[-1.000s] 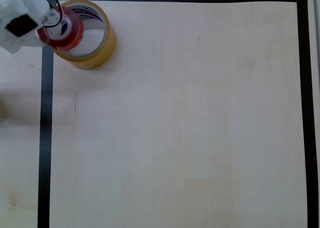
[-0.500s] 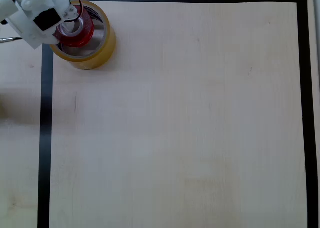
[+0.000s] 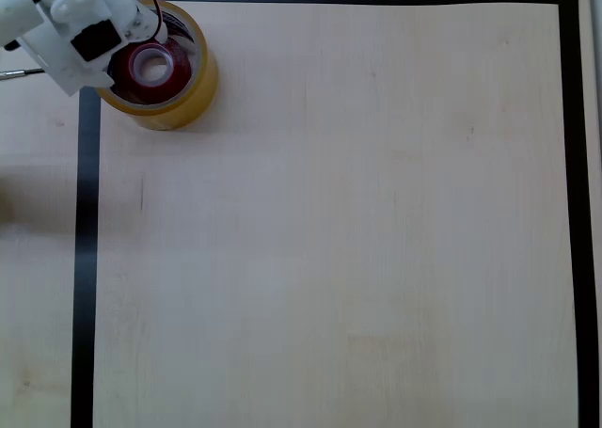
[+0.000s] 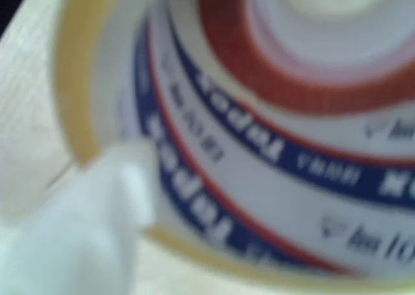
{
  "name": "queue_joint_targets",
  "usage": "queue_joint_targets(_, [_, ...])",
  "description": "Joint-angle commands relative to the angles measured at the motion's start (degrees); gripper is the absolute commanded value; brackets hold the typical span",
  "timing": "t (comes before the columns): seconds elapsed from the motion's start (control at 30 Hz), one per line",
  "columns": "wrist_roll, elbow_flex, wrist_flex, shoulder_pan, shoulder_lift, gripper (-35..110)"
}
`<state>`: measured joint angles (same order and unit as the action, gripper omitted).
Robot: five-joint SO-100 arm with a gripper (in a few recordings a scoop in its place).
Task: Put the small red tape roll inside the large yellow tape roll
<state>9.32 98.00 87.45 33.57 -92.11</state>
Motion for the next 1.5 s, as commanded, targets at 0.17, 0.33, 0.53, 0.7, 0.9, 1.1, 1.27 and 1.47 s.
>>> queue_joint_targets(0.17, [2.5, -7.2, 6.2, -11.3, -27.2, 27])
queue_joint_targets(0.33, [2.0, 0.0, 3.9, -20.9, -38.8, 9])
queue_joint_targets(0.53, [-0.1, 25.9, -8.7, -28.1, -64.8, 6])
queue_joint_targets(0.7, [-2.0, 40.3, -11.8, -33.0, -80.5, 7])
queue_joint_targets(0.9, [-3.3, 48.4, -15.2, -36.2, -83.2, 7])
queue_joint_targets(1.1, [-6.1, 62.2, -20.7, -31.9, -86.4, 2])
queue_joint_targets(1.27, [-7.3, 73.7, -19.8, -33.2, -99.0, 0])
queue_joint_targets(1.47, [-7.4, 74.6, -17.6, -33.3, -99.0, 0])
